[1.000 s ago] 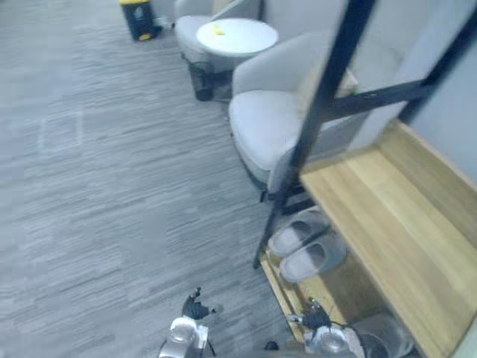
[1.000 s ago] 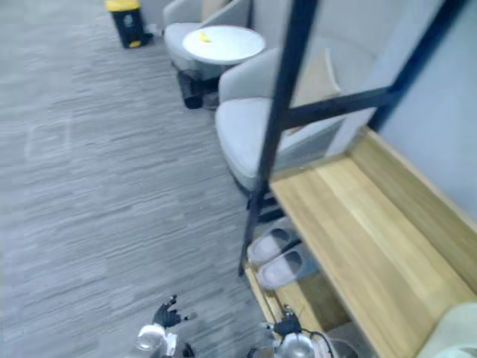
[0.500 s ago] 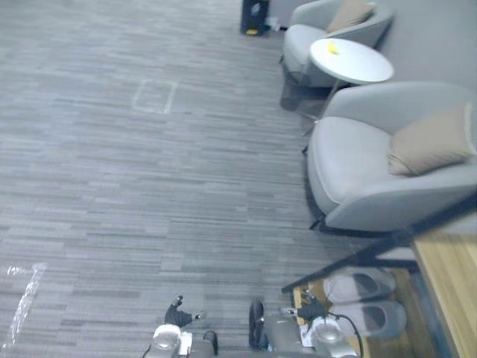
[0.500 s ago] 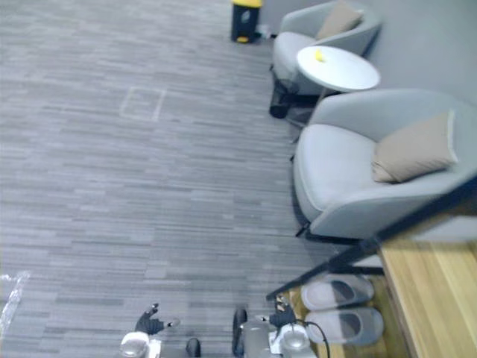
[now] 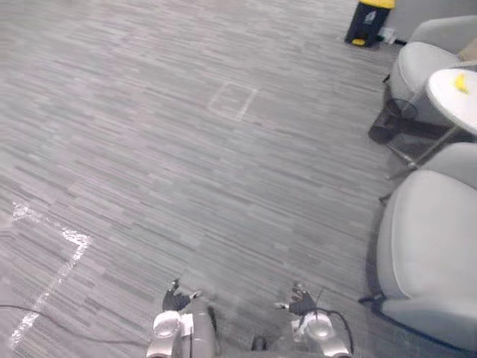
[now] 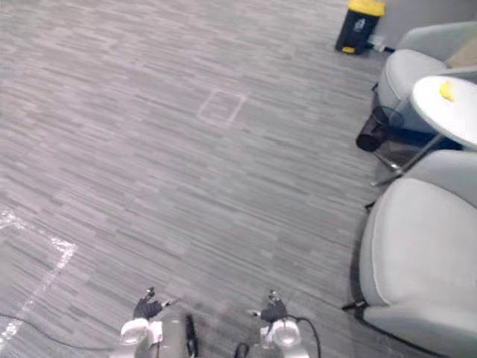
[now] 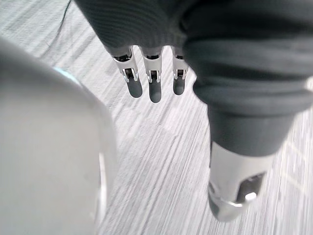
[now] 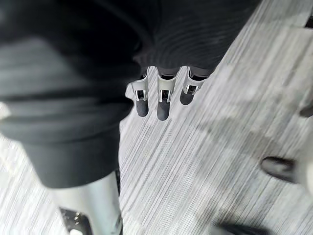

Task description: Organize the slippers on the shoe rack

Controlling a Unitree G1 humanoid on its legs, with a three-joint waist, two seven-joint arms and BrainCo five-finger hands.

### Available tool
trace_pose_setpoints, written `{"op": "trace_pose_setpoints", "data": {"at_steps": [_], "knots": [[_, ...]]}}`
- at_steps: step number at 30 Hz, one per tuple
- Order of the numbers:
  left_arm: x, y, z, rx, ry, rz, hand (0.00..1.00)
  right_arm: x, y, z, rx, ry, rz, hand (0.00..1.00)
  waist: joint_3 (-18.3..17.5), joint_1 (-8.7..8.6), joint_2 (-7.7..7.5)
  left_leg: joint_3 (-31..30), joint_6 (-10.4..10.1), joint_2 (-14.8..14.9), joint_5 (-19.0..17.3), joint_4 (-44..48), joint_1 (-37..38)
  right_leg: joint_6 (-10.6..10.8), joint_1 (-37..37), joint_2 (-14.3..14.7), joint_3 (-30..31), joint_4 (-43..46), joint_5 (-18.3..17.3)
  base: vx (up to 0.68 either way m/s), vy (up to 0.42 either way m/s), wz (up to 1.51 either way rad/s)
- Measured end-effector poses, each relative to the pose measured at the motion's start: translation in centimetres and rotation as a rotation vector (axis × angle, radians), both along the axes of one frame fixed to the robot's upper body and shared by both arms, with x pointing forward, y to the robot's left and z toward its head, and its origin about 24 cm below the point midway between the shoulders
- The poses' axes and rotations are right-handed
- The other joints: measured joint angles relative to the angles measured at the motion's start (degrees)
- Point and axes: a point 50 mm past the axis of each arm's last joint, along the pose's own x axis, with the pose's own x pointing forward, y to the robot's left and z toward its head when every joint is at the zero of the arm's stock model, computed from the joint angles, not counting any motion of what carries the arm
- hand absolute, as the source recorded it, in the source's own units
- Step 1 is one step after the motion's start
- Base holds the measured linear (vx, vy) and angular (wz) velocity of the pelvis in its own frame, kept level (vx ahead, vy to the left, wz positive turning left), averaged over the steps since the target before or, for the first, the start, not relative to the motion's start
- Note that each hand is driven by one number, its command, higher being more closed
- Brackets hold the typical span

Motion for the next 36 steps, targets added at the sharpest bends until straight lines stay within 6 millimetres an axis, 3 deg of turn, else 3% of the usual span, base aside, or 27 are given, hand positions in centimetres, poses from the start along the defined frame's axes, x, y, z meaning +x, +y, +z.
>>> {"op": "trace_pose_setpoints", "data": {"at_steps": [1, 2, 3, 4, 6, 7, 8, 9, 11, 13, 14, 16, 18, 19, 20, 21, 22, 23, 24, 25, 26, 27, 28, 29, 31, 34, 36], "knots": [[0.0, 0.0, 0.1, -0.007, -0.008, 0.011, 0.0, -0.1, 0.0, -0.2, -0.002, 0.012, 0.003, 0.0, 0.0, 0.86, -0.09, 1.0, 0.5, -1.5, 4.6, -9.6, -0.3, 0.8, 2.2, -0.9, 0.0, -1.3, -1.1, 0.58, 0.183, -0.09], [-0.5, 0.1, -0.1, -0.021, 0.0, 0.037, 0.0, -0.1, 0.1, -0.4, -0.001, 0.031, 0.009, 0.0, -0.2, 1.51, 0.17, 1.4, 2.5, -2.4, 9.9, -12.6, -0.6, 2.3, 3.8, -1.4, 0.4, -2.0, -2.5, 0.52, 0.195, -0.21], [-0.8, 0.3, -0.2, -0.036, 0.002, 0.066, 0.0, -0.3, 0.1, -0.6, -0.001, 0.045, 0.01, 0.0, -0.7, 1.93, -0.16, 1.4, 3.7, -3.2, 13.0, -12.3, -0.2, 2.4, 4.5, -2.1, 0.8, -1.9, -3.2, 0.58, 0.207, -0.09], [-1.0, 0.8, -0.2, -0.042, 0.003, 0.1, 0.0, -0.7, 0.3, -0.8, 0.006, 0.065, 0.009, 0.0, -1.5, 1.92, -1.58, 1.4, 5.6, -5.0, 13.8, -12.2, 0.4, 2.3, 4.4, -4.1, 1.7, 0.8, -3.4, 0.61, 0.211, 0.08], [-1.3, 1.4, -0.3, -0.034, 0.011, 0.111, 0.0, -1.0, 0.5, -0.9, 0.018, 0.073, -0.005, 0.0, -1.6, 1.81, -3.35, 1.7, 6.9, -7.5, 11.2, -11.9, 2.8, 3.4, 0.3, -6.8, 3.7, 13.6, -2.7, 0.68, 0.239, 0.32], [-1.5, 1.8, -0.4, -0.026, 0.027, 0.113, 0.0, -1.3, 0.6, -1.1, 0.037, 0.083, -0.034, 0.0, -1.1, 1.42, -4.41, 0.4, 7.2, -9.0, 7.9, -10.8, 6.6, 6.0, -3.6, -8.0, 5.9, 28.4, 1.7, 0.61, 0.219, 0.47], [-1.7, 2.0, -0.5, -0.021, 0.038, 0.113, 0.0, -2.0, 0.6, -1.3, 0.041, 0.101, -0.044, 0.0, -1.0, 0.66, -5.01, -0.6, 7.4, -9.5, 5.5, -10.3, 9.4, 6.1, -7.0, -8.3, 7.6, 39.1, 7.4, 0.73, 0.243, 0.49], [-1.9, 2.2, -0.6, -0.018, 0.047, 0.114, 0.0, -2.0, 0.7, -1.3, 0.046, 0.097, -0.042, 0.0, -0.9, 0.47, -5.31, -1.4, 7.2, -9.9, 3.5, -10.1, 12.6, 6.1, -10.8, -8.8, 8.1, 49.0, 8.2, 0.49, 0.141, 0.32], [-2.2, 1.9, -0.9, -0.026, 0.066, 0.113, 0.0, -1.6, 0.7, -0.9, 0.05, 0.067, -0.041, 0.0, -0.7, -0.44, -4.33, -3.6, 7.4, -9.6, 0.3, -12.5, 21.0, 5.1, -18.3, -8.6, 6.1, 58.8, 4.7, 0.6, 0.147, 0.31], [-2.1, 1.3, -1.0, -0.039, 0.066, 0.109, 0.0, -1.3, 0.7, -0.6, 0.053, 0.041, -0.04, 0.0, -0.8, -0.73, -4.16, -4.9, 7.4, -9.0, -1.2, -16.0, 27.1, 4.9, -24.5, -7.8, 3.4, 55.2, 1.1, 0.57, 0.097, 0.26], [-1.8, 0.9, -1.0, -0.046, 0.064, 0.098, 0.0, -1.0, 0.7, -0.4, 0.053, 0.021, -0.042, 0.0, -0.9, -1.07, -3.98, -5.7, 7.3, -8.6, -2.4, -17.9, 29.9, 5.0, -28.7, -6.6, 1.5, 49.3, -0.5, 0.56, 0.054, 0.25], [-1.7, 0.3, -1.1, -0.061, 0.072, 0.092, 0.0, -0.5, 0.5, 0.0, 0.051, -0.007, -0.042, 0.0, -0.9, -1.87, -3.9, -7.4, 7.1, -8.4, -3.6, -21.0, 34.3, 5.1, -33.1, -4.2, -0.3, 36.7, -0.1, 0.68, 0.025, 0.43], [-1.4, -0.5, -1.2, -0.064, 0.074, 0.049, 0.0, 0.2, 0.5, 0.3, 0.048, -0.027, -0.036, 0.0, -1.0, -3.91, -3.79, -10.1, 5.8, -8.4, -5.1, -24.5, 38.9, 5.0, -34.8, -1.0, -0.2, 14.2, 8.2, 0.77, -0.044, 0.72], [-1.4, -0.7, -1.2, -0.061, 0.077, 0.03, 0.0, 0.2, 0.5, 0.3, 0.047, -0.028, -0.034, 0.0, -1.0, -4.21, -3.77, -11.0, 4.7, -8.5, -5.7, -25.1, 40.5, 4.4, -34.8, -0.2, -0.1, 9.4, 10.6, 0.56, -0.069, 0.61], [-1.5, -0.9, -1.3, -0.061, 0.085, 0.02, 0.0, 0.2, 0.5, 0.3, 0.048, -0.026, -0.033, 0.0, -1.0, -4.23, -3.77, -11.9, 3.3, -8.5, -6.5, -24.8, 42.2, 2.2, -34.9, 0.5, 0.3, 7.6, 13.3, 0.74, -0.1, 0.71], [-1.9, -1.4, -1.5, -0.074, 0.1, 0.018, 0.0, 0.2, 0.3, 0.3, 0.042, -0.025, -0.035, 0.0, -2.3, -4.62, -2.29, -14.2, 2.2, -6.9, -7.1, -23.5, 43.5, -1.7, -34.4, 1.2, 1.2, 9.6, 20.6, 0.63, -0.091, 0.71], [-1.8, -1.9, -1.5, -0.087, 0.097, 0.018, 0.0, 0.3, 0.2, 0.4, 0.04, -0.029, -0.041, 0.0, -3.3, -4.4, -0.83, -15.5, 1.9, -5.0, -6.9, -21.0, 43.1, -2.7, -34.9, 1.7, -0.7, 12.7, 18.4, 0.82, -0.132, 0.79], [-1.6, -1.9, -1.4, -0.089, 0.087, 0.024, 0.0, 0.4, 0.0, 0.5, 0.037, -0.035, -0.051, 0.0, -3.3, -4.12, 0.54, -15.9, 0.1, -4.3, -5.7, -16.8, 41.5, -2.3, -34.4, 2.0, -1.9, 15.0, 16.0, 0.8, -0.157, 0.53], [-1.2, -2.4, -1.3, -0.103, 0.078, 0.033, 0.0, 0.6, -0.3, 0.6, 0.03, -0.041, -0.046, 0.0, -2.7, -4.3, 1.72, -14.7, 0.1, -4.1, -1.6, -4.8, 37.6, -2.4, -31.8, 2.5, -2.6, 16.4, 12.5, 1.07, -0.207, 0.21], [-2.1, -2.2, -1.6, -0.115, 0.097, 0.071, 0.0, 0.4, 0.0, 0.6, 0.023, -0.036, -0.013, 0.0, -2.0, -4.04, 3.05, -13.1, -3.0, -3.1, 10.5, 12.4, 31.8, -2.6, -25.5, 3.6, -1.4, 14.2, 9.9, 0.89, -0.139, -0.14], [-2.5, -1.9, -1.7, -0.109, 0.105, 0.081, 0.0, 0.2, 0.4, 0.4, 0.025, -0.028, 0.005, 0.0, -1.9, -3.63, 3.49, -12.3, -4.4, -1.7, 11.4, 18.8, 29.0, -2.7, -23.1, 4.4, -1.0, 13.3, 9.1, 0.73, -0.07, -0.32], [-2.5, -1.8, -1.6, -0.107, 0.098, 0.088, 0.0, 0.1, 0.7, 0.4, 0.031, -0.022, 0.016, 0.0, -1.9, -3.37, 3.78, -10.3, -3.6, 0.0, 10.0, 25.6, 26.0, -3.1, -19.9, 4.9, -0.4, 12.1, 7.9, 0.55, -0.016, -0.23], [-2.4, -1.1, -1.3, -0.095, 0.074, 0.112, 0.0, -0.2, 1.4, 0.2, 0.053, -0.01, 0.009, 0.0, -1.5, -2.67, 2.95, -7.0, -1.3, 2.7, 6.4, 32.5, 21.1, -3.2, -14.7, 5.0, 0.7, 10.0, 5.8, 0.52, -0.037, -0.2], [-2.2, -0.6, -1.0, -0.088, 0.052, 0.127, 0.0, -0.4, 1.8, 0.1, 0.065, -0.003, 0.004, 0.0, -1.5, -2.27, 2.05, -5.2, -0.3, 3.9, 4.4, 33.9, 17.5, -2.9, -11.4, 4.7, 1.6, 8.6, 4.5, 0.73, -0.052, -0.27], [-1.7, -0.3, -0.5, -0.088, 0.007, 0.145, 0.0, -0.8, 2.1, 0.0, 0.071, 0.008, -0.003, 0.0, -2.0, -0.63, 1.05, -2.4, 0.3, 5.0, 0.1, 29.2, 9.5, -1.7, -6.2, 3.5, 3.9, 5.6, 2.2, 0.63, 0.008, -0.44], [-1.4, -0.2, -0.1, -0.088, -0.018, 0.154, 0.0, -0.3, 2.0, 0.2, 0.069, 0.001, -0.012, 0.0, -1.8, 0.58, 0.7, -2.0, 0.6, 1.9, -1.3, 9.1, 4.3, 0.2, -0.5, 0.3, 7.1, 4.0, 0.1, 0.59, 0.146, -0.6], [-2.0, -0.3, -0.3, -0.093, -0.009, 0.163, 0.0, 0.0, 2.0, 0.3, 0.066, -0.006, -0.011, 0.0, -2.1, 1.19, 1.07, -6.4, -0.9, -1.2, 8.3, -11.9, 4.4, 2.5, 2.5, -2.4, 11.1, 4.0, -2.9, 0.68, 0.323, -0.91]]}}
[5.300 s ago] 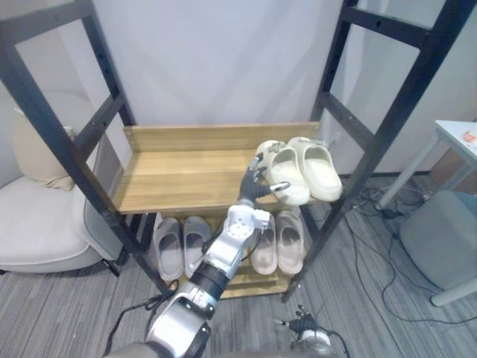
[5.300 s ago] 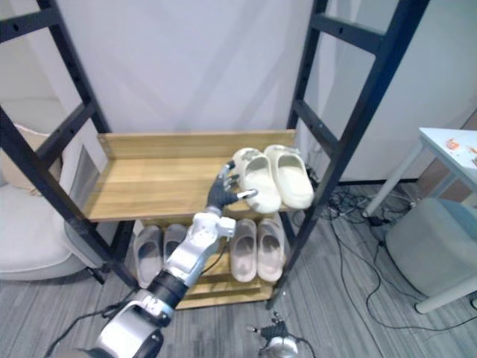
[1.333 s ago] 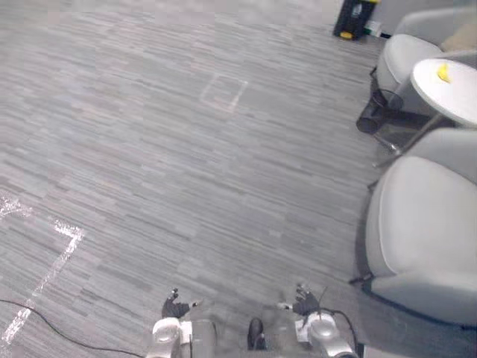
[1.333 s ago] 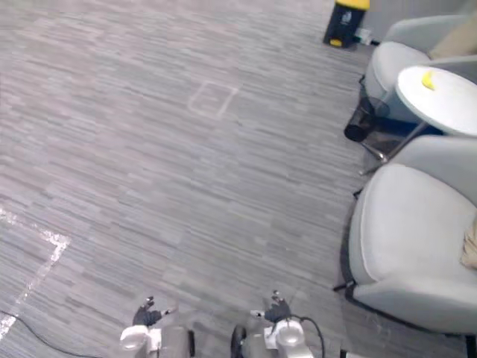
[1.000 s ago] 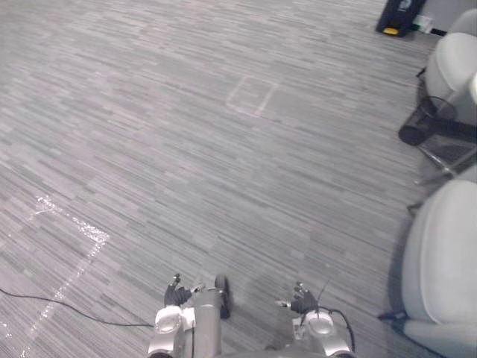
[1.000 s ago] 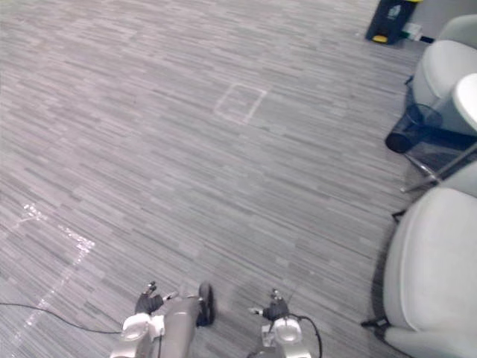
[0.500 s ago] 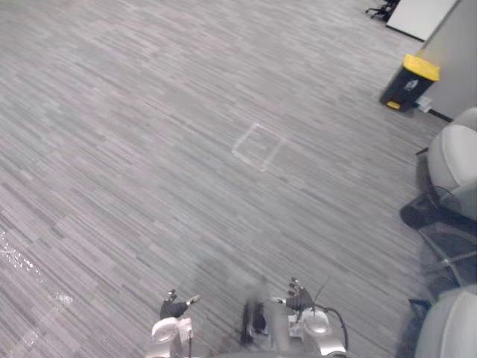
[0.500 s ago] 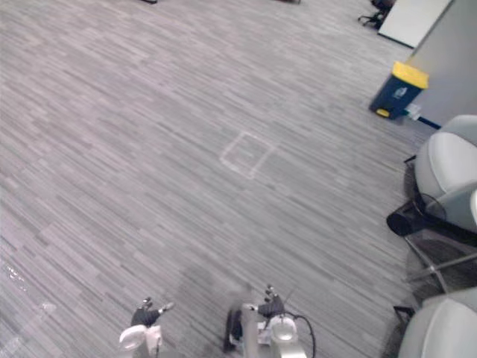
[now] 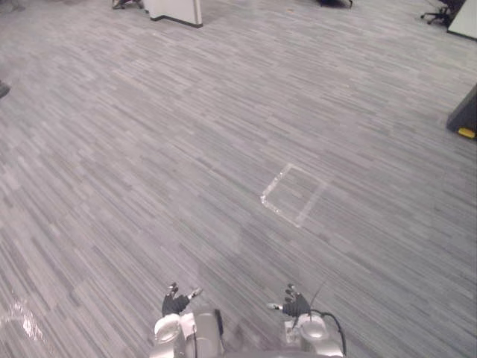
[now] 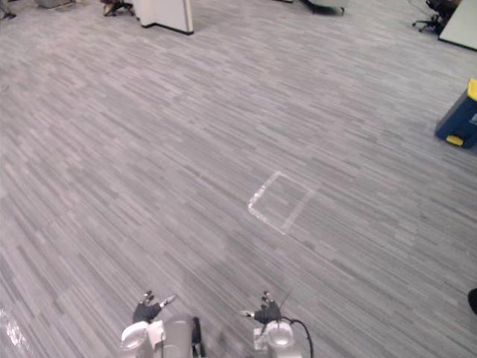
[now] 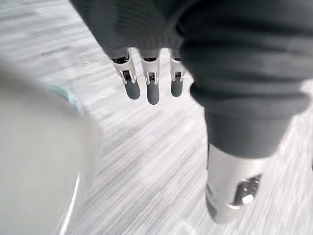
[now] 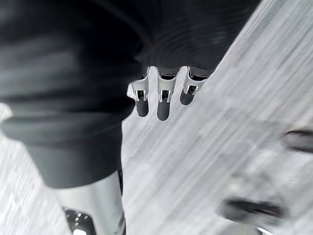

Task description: Organize the slippers on the shoe rack

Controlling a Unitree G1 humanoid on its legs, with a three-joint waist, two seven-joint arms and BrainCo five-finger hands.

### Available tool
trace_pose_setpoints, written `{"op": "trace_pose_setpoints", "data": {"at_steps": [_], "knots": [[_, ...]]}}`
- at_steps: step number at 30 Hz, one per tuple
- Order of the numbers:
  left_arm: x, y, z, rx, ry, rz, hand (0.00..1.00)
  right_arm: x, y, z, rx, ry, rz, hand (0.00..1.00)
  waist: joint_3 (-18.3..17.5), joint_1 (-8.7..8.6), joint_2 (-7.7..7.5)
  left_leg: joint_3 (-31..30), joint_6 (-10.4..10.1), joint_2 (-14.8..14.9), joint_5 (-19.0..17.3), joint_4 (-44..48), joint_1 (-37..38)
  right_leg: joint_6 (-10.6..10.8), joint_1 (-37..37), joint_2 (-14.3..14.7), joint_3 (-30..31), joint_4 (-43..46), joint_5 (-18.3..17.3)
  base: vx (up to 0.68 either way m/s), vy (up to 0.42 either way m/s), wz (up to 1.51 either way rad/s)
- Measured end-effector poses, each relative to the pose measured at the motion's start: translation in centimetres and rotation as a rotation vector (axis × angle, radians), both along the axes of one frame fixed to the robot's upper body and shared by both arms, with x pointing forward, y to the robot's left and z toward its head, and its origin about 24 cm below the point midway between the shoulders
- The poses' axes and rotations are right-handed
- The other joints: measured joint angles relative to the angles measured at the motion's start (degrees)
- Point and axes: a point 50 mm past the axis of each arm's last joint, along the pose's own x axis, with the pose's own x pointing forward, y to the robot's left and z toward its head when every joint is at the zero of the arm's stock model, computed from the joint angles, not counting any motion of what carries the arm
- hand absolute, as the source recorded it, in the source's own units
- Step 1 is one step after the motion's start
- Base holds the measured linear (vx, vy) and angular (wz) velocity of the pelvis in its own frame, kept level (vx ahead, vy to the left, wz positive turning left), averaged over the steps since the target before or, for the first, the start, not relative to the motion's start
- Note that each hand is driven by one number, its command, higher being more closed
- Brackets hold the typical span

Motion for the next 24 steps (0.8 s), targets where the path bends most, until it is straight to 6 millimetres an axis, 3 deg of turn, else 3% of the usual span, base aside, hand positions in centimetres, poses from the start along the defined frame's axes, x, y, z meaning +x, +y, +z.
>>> {"op": "trace_pose_setpoints", "data": {"at_steps": [1, 3, 5, 7, 8, 10, 11, 13, 15, 17, 18, 19, 20, 21, 23, 24], "knots": [[-0.3, 0.2, -0.1, 0.003, 0.006, 0.004, 0.0, -0.1, 0.2, 0.0, 0.003, 0.003, 0.002, 0.0, -0.2, 0.48, 0.07, 0.0, -0.6, -0.3, 4.8, 0.2, 0.7, 0.6, 1.0, -0.5, 1.7, 0.0, -1.1, 0.63, 0.386, -0.86], [-0.4, 0.9, -0.1, 0.017, 0.012, 0.016, 0.0, -0.2, 0.4, 0.0, 0.006, 0.005, 0.015, 0.0, -1.7, 0.57, -1.92, 2.4, 2.0, -2.2, 0.4, 3.2, 0.6, 0.3, -1.9, -3.4, 6.0, 4.7, 0.5, 0.61, 0.368, -0.57], [-0.6, 1.3, -0.1, 0.028, 0.017, 0.015, 0.0, -0.8, 0.3, -0.3, 0.006, 0.02, 0.006, 0.0, -1.9, 0.57, -2.81, 5.3, 4.0, -2.3, -4.4, 7.7, 2.9, 3.0, -3.0, -4.8, 9.1, 12.6, 2.0, 0.57, 0.33, -0.56], [-1.2, 1.6, -0.4, 0.034, 0.04, 0.016, 0.0, -0.9, 0.4, -0.3, 0.006, 0.022, 0.014, 0.0, -1.8, 0.69, -3.57, 8.8, 5.6, -2.6, -8.5, 9.3, 7.9, 6.9, -8.1, -5.7, 11.4, 29.2, 4.6, 0.58, 0.29, -0.9], [-1.3, 1.6, -0.6, 0.03, 0.056, 0.014, 0.0, -0.9, 0.3, -0.3, 0.007, 0.018, 0.014, 0.0, -1.4, 0.43, -3.29, 9.7, 5.7, -3.0, -11.1, 9.1, 11.8, 8.2, -13.2, -6.1, 10.2, 41.9, 5.3, 0.45, 0.209, -0.8], [-1.7, 1.5, -0.9, 0.025, 0.082, 0.011, 0.0, -1.5, 0.1, -0.5, 0.005, 0.034, 0.013, 0.0, -1.3, -1.26, -3.02, 11.0, 5.7, -2.9, -13.5, 7.3, 17.6, 5.3, -19.5, -6.5, 4.7, 52.2, 3.2, 0.42, 0.166, -0.5], [-1.9, 1.4, -1.0, 0.024, 0.093, 0.003, 0.0, -1.5, 0.1, -0.4, 0.005, 0.021, 0.011, 0.0, -1.0, -1.58, -2.34, 12.1, 5.8, -2.4, -14.9, 5.1, 21.0, 4.2, -23.5, -6.4, 0.4, 52.2, 2.1, 0.46, 0.117, -0.41], [-1.8, 1.5, -1.1, 0.034, 0.101, -0.015, 0.0, -1.5, -0.2, -0.3, 0.001, 0.011, 0.007, 0.0, -0.9, -1.93, -2.76, 13.2, 4.9, -1.9, -15.6, 1.8, 25.9, 3.4, -27.8, -6.2, -6.7, 45.8, 0.5, 0.42, 0.057, -0.35], [-2.0, 1.4, -1.4, 0.037, 0.123, -0.034, 0.0, -1.4, -0.3, -0.3, -0.003, 0.012, 0.005, 0.0, -0.9, -2.52, -2.69, 14.3, 3.8, -1.2, -15.5, -1.5, 29.7, 2.6, -29.9, -4.4, -11.9, 32.9, 0.7, 0.4, 0.007, -0.15], [-2.1, 1.3, -1.6, 0.048, 0.146, -0.084, 0.0, -0.5, -0.4, -0.3, -0.017, 0.01, 0.03, 0.0, -0.9, -3.97, -2.51, 14.6, 3.0, -1.3, -15.1, -5.3, 33.4, 1.0, -32.7, -1.5, -14.9, 16.4, 7.5, 0.56, -0.019, 0.03], [-2.2, 1.3, -1.6, 0.058, 0.155, -0.103, 0.0, -0.4, -0.4, -0.3, -0.022, 0.012, 0.037, 0.0, -0.9, -4.23, -2.55, 14.1, 2.8, -1.7, -15.0, -5.9, 34.2, 0.0, -32.5, -0.5, -14.6, 12.6, 11.0, 0.55, -0.051, 0.25], [-2.2, 1.2, -1.7, 0.064, 0.164, -0.127, 0.0, -0.5, -0.6, -0.4, -0.028, 0.022, 0.04, 0.0, -0.9, -4.71, -2.62, 11.0, 2.4, -2.1, -14.9, -6.5, 35.8, -4.6, -31.2, 0.6, -13.4, 9.5, 19.8, 0.56, -0.068, 0.1], [-2.2, 0.1, -1.9, 0.038, 0.172, -0.138, 0.0, -0.1, -1.1, -0.3, -0.049, 0.014, 0.049, 0.0, -1.4, -4.32, -0.34, 7.9, 0.9, -0.1, -14.1, -6.2, 36.6, -4.8, -31.0, 1.8, -14.4, 11.8, 17.5, 0.55, -0.1, 0.13], [-2.1, -0.4, -2.0, 0.027, 0.17, -0.143, 0.0, -0.2, -1.2, -0.3, -0.054, 0.018, 0.048, 0.0, -1.6, -4.41, 0.18, 5.7, -0.5, 0.2, -13.2, -4.4, 35.9, -4.8, -31.0, 1.9, -15.1, 12.9, 14.7, 0.67, -0.152, -0.01], [-1.8, -0.9, -1.9, 0.015, 0.156, -0.141, 0.0, 0.1, -1.4, -0.2, -0.061, 0.005, 0.048, 0.0, -1.3, -4.63, 1.88, 3.6, -0.6, 1.7, -11.9, 5.0, 32.8, -4.9, -29.2, 3.5, -15.6, 13.5, 11.7, 0.59, -0.159, -0.05], [-1.3, -1.1, -1.7, 0.004, 0.138, -0.126, 0.0, -0.1, -1.2, -0.2, -0.06, 0.011, 0.052, 0.0, -1.1, -4.79, 2.29, 2.9, 0.0, 3.4, -6.8, 18.7, 28.1, -5.3, -25.9, 5.0, -14.6, 12.2, 10.2, 0.42, -0.096, -0.27]]}}
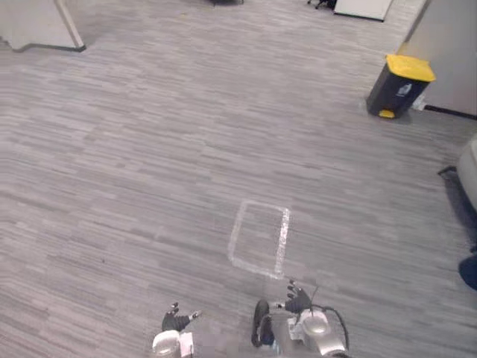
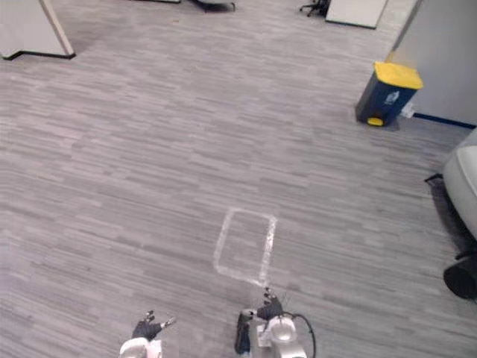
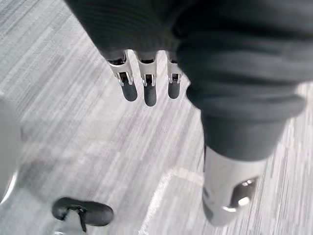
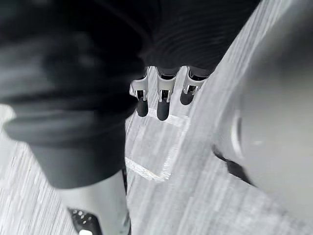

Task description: Organize the slippers on the shoe rack

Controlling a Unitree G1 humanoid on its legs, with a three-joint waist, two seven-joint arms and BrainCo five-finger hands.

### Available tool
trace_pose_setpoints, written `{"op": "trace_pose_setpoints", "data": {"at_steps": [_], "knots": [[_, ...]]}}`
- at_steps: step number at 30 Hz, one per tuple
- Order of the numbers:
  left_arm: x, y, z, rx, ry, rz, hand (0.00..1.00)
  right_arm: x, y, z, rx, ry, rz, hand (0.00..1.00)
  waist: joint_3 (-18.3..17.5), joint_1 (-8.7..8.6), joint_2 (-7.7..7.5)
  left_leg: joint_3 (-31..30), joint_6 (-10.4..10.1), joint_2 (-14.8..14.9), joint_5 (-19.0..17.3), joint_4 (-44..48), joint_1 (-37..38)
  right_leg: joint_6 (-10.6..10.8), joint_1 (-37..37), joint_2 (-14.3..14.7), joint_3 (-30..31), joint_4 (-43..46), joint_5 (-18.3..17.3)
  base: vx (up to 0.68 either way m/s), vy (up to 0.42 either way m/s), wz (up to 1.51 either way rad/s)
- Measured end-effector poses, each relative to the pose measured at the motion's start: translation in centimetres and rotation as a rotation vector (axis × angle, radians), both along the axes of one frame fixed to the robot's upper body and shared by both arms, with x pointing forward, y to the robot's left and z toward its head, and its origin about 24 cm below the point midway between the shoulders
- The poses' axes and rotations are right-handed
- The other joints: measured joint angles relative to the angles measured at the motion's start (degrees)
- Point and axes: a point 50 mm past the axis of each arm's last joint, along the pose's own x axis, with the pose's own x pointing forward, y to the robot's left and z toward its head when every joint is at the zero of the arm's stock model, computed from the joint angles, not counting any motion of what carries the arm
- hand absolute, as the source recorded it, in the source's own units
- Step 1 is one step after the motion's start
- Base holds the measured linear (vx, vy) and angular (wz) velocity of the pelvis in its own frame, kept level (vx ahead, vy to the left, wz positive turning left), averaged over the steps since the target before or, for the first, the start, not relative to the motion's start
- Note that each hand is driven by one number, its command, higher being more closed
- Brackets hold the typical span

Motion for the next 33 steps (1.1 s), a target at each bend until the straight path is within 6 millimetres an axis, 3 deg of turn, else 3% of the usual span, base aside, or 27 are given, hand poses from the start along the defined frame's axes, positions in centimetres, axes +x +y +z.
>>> {"op": "trace_pose_setpoints", "data": {"at_steps": [1, 2, 3, 5, 7, 8, 10, 11, 12, 13, 15, 16, 18, 19, 20, 22, 24, 26, 27, 28, 29, 30, 32, 33], "knots": [[0.0, 0.2, 0.1, 0.003, -0.006, 0.011, 0.0, -0.2, 0.2, -0.1, 0.004, 0.007, 0.004, 0.0, 0.1, 0.07, 0.06, -0.1, -0.2, 0.9, 5.2, 6.3, -2.4, -0.2, 2.1, 0.8, 0.8, -1.2, -0.5, 0.53, -0.064, -0.63], [-0.2, 0.5, 0.1, 0.01, -0.008, 0.026, 0.0, -0.4, 0.4, -0.1, 0.008, 0.012, 0.007, 0.0, 0.7, 0.9, -0.26, 0.3, -0.9, 2.9, 6.0, 17.8, -6.2, -0.8, 6.5, 1.9, 3.1, -3.2, -1.6, 0.4, 0.009, -0.8], [-0.1, 0.8, 0.3, 0.016, -0.019, 0.035, 0.0, -0.4, 0.7, -0.1, 0.015, 0.013, 0.008, 0.0, 1.0, 1.07, -0.21, 1.1, -0.7, 3.7, 4.2, 23.5, -8.9, -1.4, 9.5, 2.4, 5.0, -3.9, -3.2, 0.58, 0.011, -0.88], [-0.4, 1.7, 0.5, 0.044, -0.034, 0.042, 0.0, -0.7, 1.2, -0.3, 0.025, 0.027, 0.012, 0.0, 1.2, 1.46, -1.59, 2.6, 0.3, 3.8, 1.1, 26.3, -15.2, -1.3, 14.4, 2.4, 9.5, -5.7, -5.8, 0.53, 0.033, -1.06], [-0.5, 1.9, 0.6, 0.045, -0.038, 0.056, 0.0, -0.9, 1.1, -0.5, 0.02, 0.045, 0.011, 0.0, 1.2, 2.57, -1.68, 3.3, 1.1, 2.8, -2.8, 20.7, -20.2, -0.5, 17.6, 1.5, 13.6, -7.0, -6.0, 0.43, 0.117, -1.24], [-0.2, 1.7, 0.7, 0.044, -0.053, 0.057, 0.0, -1.2, 0.9, -0.7, 0.015, 0.063, 0.005, 0.0, 1.6, 3.46, -1.91, 2.4, 1.6, 0.2, -4.1, 10.1, -23.3, 0.6, 20.6, 0.0, 16.6, -8.7, -6.6, 0.48, 0.21, -0.96], [0.0, 1.8, 0.9, 0.048, -0.068, 0.053, 0.0, -1.4, 0.8, -0.8, 0.012, 0.071, -0.003, 0.0, 1.7, 3.84, -2.37, -0.9, 1.3, -3.2, -3.0, -2.3, -24.8, 1.7, 22.5, -1.9, 18.0, -10.2, -7.3, 0.49, 0.245, -0.72], [0.0, 1.6, 0.9, 0.049, -0.071, 0.045, 0.0, -1.6, 0.6, -1.0, 0.007, 0.079, -0.011, 0.0, 1.3, 3.84, -2.16, -5.8, 0.2, -5.7, 1.4, -15.0, -24.8, 3.2, 23.6, -2.9, 19.2, -11.2, -8.4, 0.49, 0.305, -0.74], [-0.1, 1.2, 0.8, 0.041, -0.072, 0.048, 0.0, -1.8, 0.5, -1.2, 0.004, 0.094, -0.013, 0.0, 1.2, 4.09, -1.24, -9.0, -1.4, -5.9, 7.8, -19.8, -24.5, 4.7, 24.9, -3.0, 20.9, -11.2, -10.2, 0.51, 0.341, -0.77], [-0.1, 1.3, 0.8, 0.044, -0.07, 0.047, 0.0, -1.9, 0.5, -1.2, 0.004, 0.098, -0.012, 0.0, 0.9, 4.18, -1.0, -9.2, -1.0, -6.6, 10.8, -19.5, -24.1, 5.2, 25.4, -3.2, 21.9, -11.0, -10.9, 0.51, 0.382, -0.7], [-0.2, 2.3, 0.9, 0.072, -0.065, 0.039, 0.0, -2.3, 1.5, -1.4, 0.031, 0.113, -0.007, 0.0, -0.6, 3.98, -4.17, -6.3, 1.7, -8.9, 8.1, -17.7, -23.3, 5.6, 23.3, -6.5, 23.3, -5.2, -11.2, 0.51, 0.329, -0.54], [-0.2, 2.3, 0.9, 0.073, -0.064, 0.04, 0.0, -2.4, 1.6, -1.4, 0.033, 0.115, -0.007, 0.0, -0.7, 4.17, -4.44, -5.1, 2.1, -9.0, 7.4, -17.6, -22.6, 5.7, 22.4, -6.9, 23.8, -2.5, -11.0, 0.57, 0.323, -0.72], [-0.2, 2.3, 0.8, 0.073, -0.059, 0.035, 0.0, -2.5, 1.3, -1.4, 0.027, 0.115, -0.008, 0.0, -0.6, 4.42, -4.64, -1.1, 4.1, -8.8, 4.9, -17.4, -18.7, 8.5, 18.3, -7.9, 25.4, 8.9, -9.3, 0.43, 0.256, -0.95], [-0.2, 2.2, 0.8, 0.075, -0.052, 0.019, 0.0, -2.4, 1.4, -1.4, 0.031, 0.11, 0.002, 0.0, -0.4, 4.52, -4.54, 1.8, 4.7, -8.8, 3.3, -18.2, -14.8, 10.9, 14.3, -9.1, 24.8, 19.3, -7.7, 0.35, 0.219, -1.2], [-0.4, 2.0, 0.6, 0.075, -0.037, -0.005, 0.0, -2.0, 1.4, -1.1, 0.032, 0.09, 0.0, 0.0, 0.0, 4.39, -4.17, 3.8, 5.0, -8.9, 2.1, -19.7, -10.9, 11.2, 11.0, -10.8, 20.9, 26.7, -7.8, 0.41, 0.259, -1.14], [-0.7, 1.9, 0.3, 0.075, -0.01, -0.033, 0.0, -1.6, 1.4, -0.8, 0.035, 0.064, 0.004, 0.0, 0.1, 3.25, -3.84, 5.9, 5.1, -8.7, 1.7, -23.4, -5.6, 9.0, 7.3, -13.2, 12.8, 31.1, -9.5, 0.29, 0.163, -0.68], [-0.8, 1.9, 0.1, 0.078, 0.015, -0.059, 0.0, -1.5, 1.5, -0.9, 0.033, 0.07, 0.013, 0.0, 0.4, 2.83, -3.78, 7.4, 5.1, -7.3, 1.7, -26.7, -0.3, 8.2, 5.2, -11.9, 5.4, 23.7, -11.9, 0.35, 0.071, -0.42], [-0.8, 2.0, 0.0, 0.086, 0.023, -0.079, 0.0, -1.3, 1.5, -0.9, 0.032, 0.067, 0.017, 0.0, 0.4, 2.74, -3.78, 7.7, 5.1, -6.3, 1.7, -27.7, 1.0, 7.9, 3.9, -10.3, 2.8, 17.8, -11.6, 0.22, -0.012, -0.13], [-0.8, 1.9, 0.0, 0.091, 0.024, -0.105, 0.0, -1.1, 1.5, -0.9, 0.025, 0.071, 0.028, 0.0, 0.4, 2.57, -3.9, 8.7, 4.7, -5.9, 1.5, -28.8, 2.3, 7.2, 2.8, -9.5, 0.0, 10.8, -8.5, 0.22, -0.022, -0.18], [-0.8, 2.1, 0.0, 0.098, 0.027, -0.122, 0.0, -1.1, 1.4, -1.0, 0.019, 0.078, 0.038, 0.0, 0.5, 2.63, -4.6, 8.8, 4.0, -6.8, 1.1, -29.5, 3.1, 5.8, 2.7, -9.5, -1.6, 5.7, -2.4, 0.27, -0.059, -0.34], [-0.6, 2.4, 0.1, 0.102, 0.025, -0.128, 0.0, -1.1, 1.2, -1.1, 0.008, 0.085, 0.05, 0.0, 0.8, 2.63, -5.86, 8.5, 2.7, -8.6, 0.1, -29.7, 4.2, 3.3, 2.4, -9.9, -1.6, 3.1, 0.1, 0.22, -0.066, -0.41], [-0.4, 2.0, 0.1, 0.091, 0.023, -0.13, 0.0, -1.0, 0.7, -1.1, -0.006, 0.083, 0.051, 0.0, 0.7, 2.64, -5.26, 8.3, 2.6, -7.8, 0.0, -29.7, 4.8, 3.2, 3.0, -9.3, -1.3, 3.0, -0.2, 0.22, -0.139, -0.39], [-0.7, 0.7, -0.3, 0.057, 0.038, -0.15, 0.0, -0.8, -0.4, -1.0, -0.032, 0.075, 0.042, 0.0, 0.5, 1.47, -2.05, 5.7, 1.1, -5.4, -1.5, -27.3, 4.3, 3.4, 5.0, -6.6, -1.4, -1.4, -0.4, 0.22, -0.155, -0.17], [-0.7, 0.5, -0.3, 0.05, 0.038, -0.153, 0.0, -0.8, -0.6, -1.0, -0.032, 0.075, 0.03, 0.0, 0.4, 1.21, -1.59, 5.6, 0.5, -4.6, -2.2, -25.6, 3.6, 3.7, 5.5, -5.8, -1.4, -2.4, -0.6, 0.17, -0.123, -0.07]]}}
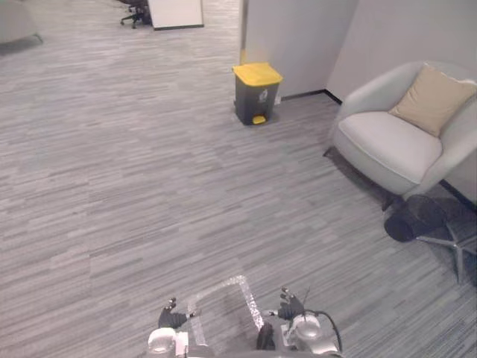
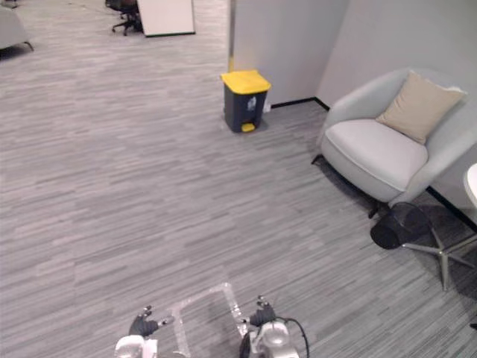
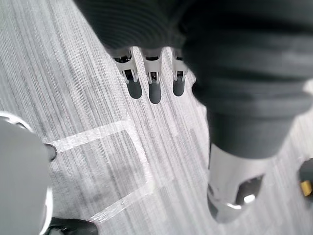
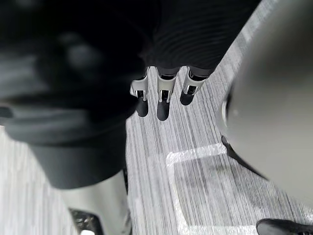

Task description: Organize the slippers on the shoe rack

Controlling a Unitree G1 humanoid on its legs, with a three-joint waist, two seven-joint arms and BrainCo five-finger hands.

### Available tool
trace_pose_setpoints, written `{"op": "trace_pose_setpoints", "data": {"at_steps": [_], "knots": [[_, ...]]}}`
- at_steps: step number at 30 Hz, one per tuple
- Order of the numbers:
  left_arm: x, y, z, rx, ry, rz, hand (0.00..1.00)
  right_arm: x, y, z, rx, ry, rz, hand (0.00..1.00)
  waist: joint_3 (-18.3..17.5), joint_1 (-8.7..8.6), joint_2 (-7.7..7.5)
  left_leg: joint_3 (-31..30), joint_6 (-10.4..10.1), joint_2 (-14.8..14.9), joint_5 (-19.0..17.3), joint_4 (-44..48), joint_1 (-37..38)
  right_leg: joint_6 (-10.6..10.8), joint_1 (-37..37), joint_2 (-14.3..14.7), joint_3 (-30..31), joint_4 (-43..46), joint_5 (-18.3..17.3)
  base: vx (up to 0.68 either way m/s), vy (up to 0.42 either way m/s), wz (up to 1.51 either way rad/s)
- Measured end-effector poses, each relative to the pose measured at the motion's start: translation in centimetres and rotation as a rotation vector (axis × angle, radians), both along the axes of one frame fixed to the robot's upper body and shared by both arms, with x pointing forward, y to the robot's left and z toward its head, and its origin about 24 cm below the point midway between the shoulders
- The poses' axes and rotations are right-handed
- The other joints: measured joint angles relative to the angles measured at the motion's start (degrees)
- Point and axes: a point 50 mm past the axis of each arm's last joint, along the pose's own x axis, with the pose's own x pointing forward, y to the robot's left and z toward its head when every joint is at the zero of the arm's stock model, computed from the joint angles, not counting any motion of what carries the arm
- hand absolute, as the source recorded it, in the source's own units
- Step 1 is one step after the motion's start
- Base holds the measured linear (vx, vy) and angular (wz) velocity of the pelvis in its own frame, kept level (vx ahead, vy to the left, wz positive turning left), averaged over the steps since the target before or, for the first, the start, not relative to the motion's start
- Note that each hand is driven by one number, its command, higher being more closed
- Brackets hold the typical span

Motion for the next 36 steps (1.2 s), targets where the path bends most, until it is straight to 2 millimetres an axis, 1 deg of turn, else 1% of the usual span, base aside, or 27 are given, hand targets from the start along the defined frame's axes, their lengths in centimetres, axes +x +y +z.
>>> {"op": "trace_pose_setpoints", "data": {"at_steps": [2, 3, 4, 5, 7, 10, 11, 12, 13, 14, 15, 16, 17, 18, 19, 20, 23, 25, 26, 27, 28, 29, 30, 31, 32, 33, 36], "knots": [[0.4, 0.3, 0.3, 0.005, -0.026, 0.006, 0.0, -0.2, -0.3, 0.0, 0.004, -0.002, -0.032, 0.0, 0.2, 0.27, 0.03, -0.2, -0.6, 3.4, -0.7, 16.5, -6.3, -0.7, 2.4, 2.1, 0.6, -3.0, -0.6, 0.14, -0.137, -0.22], [0.5, 0.2, 0.4, 0.003, -0.034, 0.015, 0.0, -0.2, -0.3, 0.0, 0.005, -0.004, -0.033, 0.0, 0.1, 0.36, 0.25, -0.3, -0.3, 4.5, -0.4, 21.1, -8.1, -1.0, 3.0, 2.9, 1.3, -3.2, -0.8, 0.2, -0.117, -0.56], [0.3, 0.1, 0.4, -0.003, -0.04, 0.036, 0.0, -0.5, -0.3, 0.0, 0.003, -0.001, -0.036, 0.0, 0.0, 1.09, 0.56, -1.4, 0.7, 6.5, -0.2, 30.1, -12.0, -1.8, 4.0, 4.5, 3.4, -3.2, -1.3, 0.2, -0.04, -0.78], [0.3, 0.1, 0.5, -0.005, -0.045, 0.047, 0.0, -0.6, -0.4, -0.1, -0.002, 0.008, -0.041, 0.0, 0.0, 1.37, 0.68, -3.0, 1.2, 6.6, -1.5, 32.7, -13.0, -2.2, 4.8, 5.1, 5.1, -3.2, -1.7, 0.3, 0.001, -1.11], [0.3, 0.3, 0.5, -0.003, -0.045, 0.06, 0.0, -0.7, -0.4, -0.2, -0.001, 0.012, -0.045, 0.0, 0.0, 1.82, 0.16, -4.3, 1.1, 5.2, -3.9, 30.5, -14.2, -2.2, 6.1, 5.1, 8.9, -3.5, -2.0, 0.25, 0.036, -1.06], [0.4, 0.3, 0.6, -0.001, -0.056, 0.078, 0.0, -0.6, -0.3, -0.1, 0.0, 0.009, -0.045, 0.0, 0.0, 2.61, -0.11, -12.9, 0.7, 0.7, -4.6, 19.9, -16.5, -1.2, 6.4, 5.0, 16.5, -3.5, -2.4, 0.17, 0.112, -1.24], [0.5, 0.4, 0.6, -0.002, -0.06, 0.086, 0.0, -0.6, -0.3, -0.1, 0.0, 0.009, -0.042, 0.0, 0.0, 2.68, -0.14, -16.7, 0.5, -0.7, -4.5, 17.7, -17.2, -0.8, 6.4, 5.0, 18.9, -3.5, -2.6, 0.17, 0.204, -1.3], [0.4, 0.3, 0.6, -0.003, -0.06, 0.097, 0.0, -0.7, -0.2, -0.1, 0.0, 0.01, -0.037, 0.0, 0.0, 2.91, -0.18, -23.4, 0.3, -3.3, -4.3, 15.2, -18.1, -0.5, 6.3, 4.7, 22.4, -3.1, -2.8, 0.25, 0.316, -1.43], [0.4, 0.3, 0.6, -0.006, -0.06, 0.1, 0.0, -0.7, -0.2, -0.1, 0.0, 0.011, -0.035, 0.0, 0.0, 3.05, -0.13, -27.2, -0.2, -4.6, -4.0, 13.2, -18.0, 0.4, 6.1, 4.6, 24.4, -2.2, -3.4, 0.21, 0.339, -1.62], [0.2, 0.0, 0.5, -0.015, -0.053, 0.105, 0.0, -0.7, -0.2, -0.1, -0.003, 0.011, -0.029, 0.0, -0.8, 2.92, 1.0, -31.7, -0.4, -4.7, -2.9, 9.3, -17.5, 1.8, 5.1, 5.5, 27.0, -0.2, -4.9, 0.13, 0.235, -1.12], [0.1, -0.1, 0.5, -0.019, -0.05, 0.108, 0.0, -0.8, -0.2, -0.1, -0.003, 0.011, -0.029, 0.0, -1.0, 2.93, 1.3, -31.1, -1.9, -4.2, -1.0, 9.6, -17.5, 2.3, 4.9, 6.0, 27.9, 0.3, -5.3, 0.19, 0.343, -1.29], [0.0, 0.1, 0.5, -0.013, -0.047, 0.108, 0.0, -1.3, 0.1, -0.4, 0.006, 0.028, -0.03, 0.0, -1.4, 3.0, 1.35, -27.1, -0.5, -4.0, 0.9, 10.3, -16.9, 3.8, 5.5, 5.8, 31.0, 1.3, -6.1, 0.24, 0.364, -1.29], [-0.4, 0.7, 0.4, 0.002, -0.043, 0.11, 0.0, -1.6, 1.1, -0.4, 0.028, 0.033, -0.008, 0.0, -2.6, 3.5, -0.61, -23.6, 0.2, -4.4, 0.1, 9.1, -15.6, 4.3, 5.5, 4.4, 32.6, 1.5, -6.4, 0.29, 0.425, -1.3], [-0.4, 0.8, 0.4, 0.007, -0.041, 0.11, 0.0, -1.7, 1.4, -0.5, 0.035, 0.038, -0.004, 0.0, -2.9, 3.7, -1.15, -22.6, 0.2, -4.5, 0.0, 8.7, -15.2, 4.4, 5.4, 4.2, 33.1, 1.4, -6.5, 0.23, 0.304, -1.24], [-0.5, 1.3, 0.5, 0.019, -0.038, 0.107, 0.0, -2.2, 2.2, -0.6, 0.056, 0.049, -0.004, 0.0, -3.7, 4.11, -2.48, -19.8, 1.3, -4.7, -0.1, 7.3, -13.6, 4.6, 5.4, 3.3, 33.4, 0.7, -6.5, 0.22, 0.246, -1.08], [-0.5, 1.5, 0.4, 0.026, -0.032, 0.103, 0.0, -2.4, 2.3, -0.7, 0.061, 0.055, -0.003, 0.0, -4.3, 4.1, -3.16, -17.7, 1.7, -5.1, -0.1, 6.1, -12.4, 5.2, 5.5, 2.5, 33.3, -0.2, -6.2, 0.21, 0.221, -1.03], [-0.4, 1.5, 0.3, 0.028, -0.022, 0.089, 0.0, -2.7, 1.8, -0.8, 0.055, 0.063, -0.017, 0.0, -4.6, 3.93, -3.74, -14.5, 2.1, -5.8, 0.2, 3.4, -9.4, 6.5, 5.4, 1.3, 33.7, -1.2, -5.7, 0.24, 0.144, -0.64], [-0.2, 1.0, 0.2, 0.018, -0.018, 0.079, 0.0, -2.7, 1.6, -0.8, 0.05, 0.061, -0.016, 0.0, -4.3, 4.13, -2.88, -12.4, 2.0, -5.4, 0.2, 3.2, -7.7, 6.9, 5.2, 1.3, 32.5, -0.5, -4.9, 0.24, 0.106, -0.66], [-0.4, 0.3, 0.1, 0.001, -0.012, 0.075, 0.0, -2.6, 1.5, -0.8, 0.049, 0.062, -0.014, 0.0, -4.7, 4.35, -1.27, -9.9, 1.9, -4.1, 0.2, 3.5, -6.7, 6.5, 4.6, 1.3, 27.9, 0.9, -3.2, 0.13, 0.068, -0.72], [-0.5, 0.2, 0.1, -0.003, -0.009, 0.075, 0.0, -2.6, 1.6, -0.8, 0.049, 0.062, -0.013, 0.0, -4.9, 4.47, -0.86, -9.0, 1.9, -3.8, 0.2, 4.4, -6.7, 6.4, 4.4, 1.0, 25.5, 1.5, -2.4, 0.11, 0.058, -0.76], [-0.4, 0.4, 0.1, 0.001, -0.016, 0.072, 0.0, -2.0, 1.8, -0.6, 0.051, 0.049, -0.004, 0.0, -4.4, 4.78, -1.2, -7.6, 1.4, -3.9, 0.2, 10.9, -9.6, 5.4, 4.5, -1.3, 17.6, 3.3, -1.4, 0.05, 0.014, -0.53], [-0.4, 0.7, 0.2, 0.009, -0.019, 0.071, 0.0, -2.1, 1.8, -0.7, 0.053, 0.058, -0.008, 0.0, -3.9, 4.83, -2.29, -7.8, 4.4, -5.0, -1.0, 7.7, -9.4, 5.3, 4.6, -3.7, 13.5, 4.5, -1.8, 0.02, 0.014, -0.42], [-0.2, 0.0, 0.1, -0.002, -0.016, 0.056, 0.0, -2.4, 1.0, -0.8, 0.047, 0.065, -0.047, 0.0, -4.6, 3.87, -0.98, -9.2, 1.9, -4.0, 6.1, -3.8, -6.7, 6.0, 4.5, -4.7, 8.5, 5.7, -3.7, -0.05, -0.012, -0.36], [-0.2, 0.2, 0.2, 0.007, -0.017, 0.045, 0.0, -2.5, 1.0, -0.9, 0.048, 0.076, -0.049, 0.0, -4.4, 4.12, -1.66, -8.4, 1.9, -5.0, 6.6, -4.2, -5.7, 6.1, 5.0, -5.9, 8.0, 5.5, -4.5, -0.03, 0.001, -0.22], [-0.2, 0.2, 0.2, 0.008, -0.016, 0.037, 0.0, -2.6, 1.0, -1.0, 0.051, 0.08, -0.047, 0.0, -4.5, 4.13, -1.57, -8.2, 2.0, -5.1, 6.6, -4.2, -5.5, 6.1, 5.4, -6.0, 7.7, 5.0, -4.4, 0.02, 0.026, -0.3], [-0.2, 0.2, 0.1, 0.018, -0.005, -0.003, 0.0, -2.8, 1.0, -1.2, 0.062, 0.097, -0.057, 0.0, -4.6, 4.12, -1.96, -8.2, 2.0, -5.4, 6.6, -4.6, -4.8, 6.7, 8.1, -5.6, 7.7, -0.3, -3.9, 0.05, 0.029, -0.16], [0.1, 0.5, 0.1, 0.033, -0.001, -0.04, 0.0, -3.1, 0.2, -1.5, 0.052, 0.123, -0.09, 0.0, -4.6, 4.11, -2.9, -8.7, 2.0, -5.4, 6.6, -4.7, -4.9, 7.3, 11.6, -4.5, 7.5, -8.1, -2.0, 0.01, -0.025, -0.17]]}}
